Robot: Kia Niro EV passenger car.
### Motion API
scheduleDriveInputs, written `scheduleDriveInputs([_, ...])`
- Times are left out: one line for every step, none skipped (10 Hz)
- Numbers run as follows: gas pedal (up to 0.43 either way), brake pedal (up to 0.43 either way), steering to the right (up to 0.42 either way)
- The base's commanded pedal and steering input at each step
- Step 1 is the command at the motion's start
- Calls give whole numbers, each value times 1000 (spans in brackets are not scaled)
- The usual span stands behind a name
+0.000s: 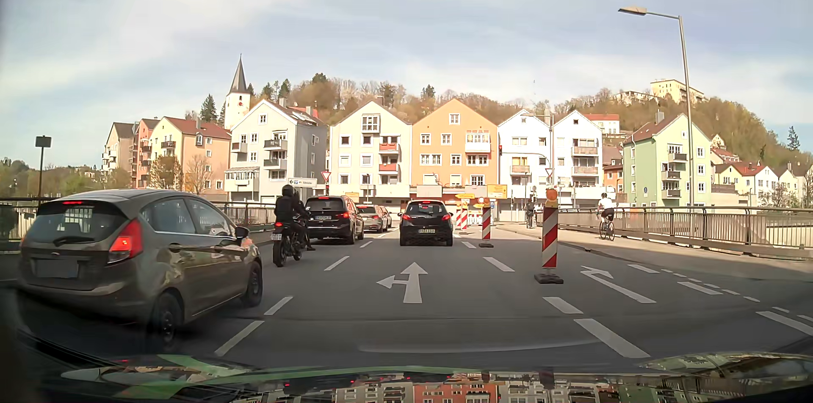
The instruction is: Follow the waypoints while adhering to traffic rules and regulations
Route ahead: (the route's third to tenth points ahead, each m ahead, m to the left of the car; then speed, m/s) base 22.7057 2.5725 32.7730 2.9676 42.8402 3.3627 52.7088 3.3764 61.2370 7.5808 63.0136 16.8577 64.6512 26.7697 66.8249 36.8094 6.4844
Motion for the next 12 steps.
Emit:
scheduleDriveInputs([0, 0, -4])
scheduleDriveInputs([0, 0, -4])
scheduleDriveInputs([0, 0, -4])
scheduleDriveInputs([0, 0, -5])
scheduleDriveInputs([8, 0, -5])
scheduleDriveInputs([20, 0, -5])
scheduleDriveInputs([28, 0, -5])
scheduleDriveInputs([39, 0, -5])
scheduleDriveInputs([39, 0, -9])
scheduleDriveInputs([0, 0, -16])
scheduleDriveInputs([0, 0, -19])
scheduleDriveInputs([0, 0, -19])
